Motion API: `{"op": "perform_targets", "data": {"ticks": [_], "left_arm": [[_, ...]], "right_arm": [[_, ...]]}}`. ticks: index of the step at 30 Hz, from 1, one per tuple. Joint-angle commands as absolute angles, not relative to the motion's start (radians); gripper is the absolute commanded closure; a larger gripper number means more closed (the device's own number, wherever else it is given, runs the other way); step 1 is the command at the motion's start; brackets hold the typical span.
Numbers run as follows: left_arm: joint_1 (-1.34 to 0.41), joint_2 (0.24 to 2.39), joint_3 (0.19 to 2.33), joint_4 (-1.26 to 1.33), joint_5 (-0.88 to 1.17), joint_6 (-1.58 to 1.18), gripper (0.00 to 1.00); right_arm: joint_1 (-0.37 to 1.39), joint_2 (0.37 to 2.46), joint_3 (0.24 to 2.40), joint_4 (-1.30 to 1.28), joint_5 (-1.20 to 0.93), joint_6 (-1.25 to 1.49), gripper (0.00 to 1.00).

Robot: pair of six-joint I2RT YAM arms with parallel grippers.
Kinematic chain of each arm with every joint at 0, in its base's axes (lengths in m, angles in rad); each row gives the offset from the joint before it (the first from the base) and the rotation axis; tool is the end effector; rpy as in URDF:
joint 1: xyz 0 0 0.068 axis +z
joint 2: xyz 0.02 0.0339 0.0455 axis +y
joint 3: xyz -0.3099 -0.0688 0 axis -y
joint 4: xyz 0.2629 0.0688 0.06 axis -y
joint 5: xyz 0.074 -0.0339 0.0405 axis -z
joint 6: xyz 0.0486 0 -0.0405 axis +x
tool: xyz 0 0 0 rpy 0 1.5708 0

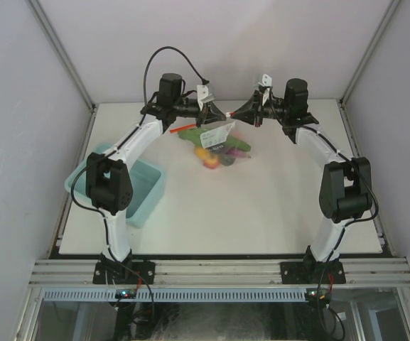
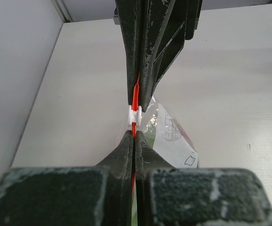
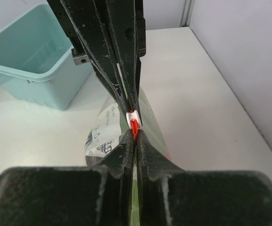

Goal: Open the zip-top bag and remove the fake food
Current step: Unzip the zipper food storage bag at the center of the board.

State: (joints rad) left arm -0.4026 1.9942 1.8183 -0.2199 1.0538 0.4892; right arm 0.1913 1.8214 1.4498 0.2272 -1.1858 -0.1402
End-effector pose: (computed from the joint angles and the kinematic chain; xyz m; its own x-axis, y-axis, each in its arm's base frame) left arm 0.4500 -0.2376 0.3713 0.1247 0.1994 -0.9720 0.9890 0.0530 0.1377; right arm 0.4380 0.1307 0.3609 -0.0041 -0.0543 -0.9985 -0.9820 0.1886 -0.0062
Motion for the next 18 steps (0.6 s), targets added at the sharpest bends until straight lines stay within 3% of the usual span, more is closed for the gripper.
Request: {"op": "perform_targets", "data": {"ticks": [1,3,6,11,14,18], "left_arm": [[-0.402,1.973,1.862,-0.181,1.078,0.485,1.00],[-0.403,1.974,1.862,-0.178,1.072,0.482,0.96],[-0.397,1.965,1.842,-0.140,1.068,0.455,0.78],[-0.389,1.908,1.703,0.119,1.124,0.314,0.58],[-0.389,1.906,1.660,0.272,1.146,0.215,0.58],[-0.390,1.927,1.680,0.293,1.159,0.175,0.64]], "right_arm": [[0.189,1.768,1.443,0.276,-1.208,-0.142,1.00],[0.188,1.765,1.441,0.277,-1.204,-0.146,1.00],[0.186,1.764,1.440,0.278,-1.202,-0.145,1.00],[0.186,1.767,1.440,0.281,-1.201,-0.143,1.00],[0.186,1.767,1.439,0.282,-1.204,-0.141,1.00],[0.187,1.767,1.441,0.282,-1.205,-0.141,1.00]]}}
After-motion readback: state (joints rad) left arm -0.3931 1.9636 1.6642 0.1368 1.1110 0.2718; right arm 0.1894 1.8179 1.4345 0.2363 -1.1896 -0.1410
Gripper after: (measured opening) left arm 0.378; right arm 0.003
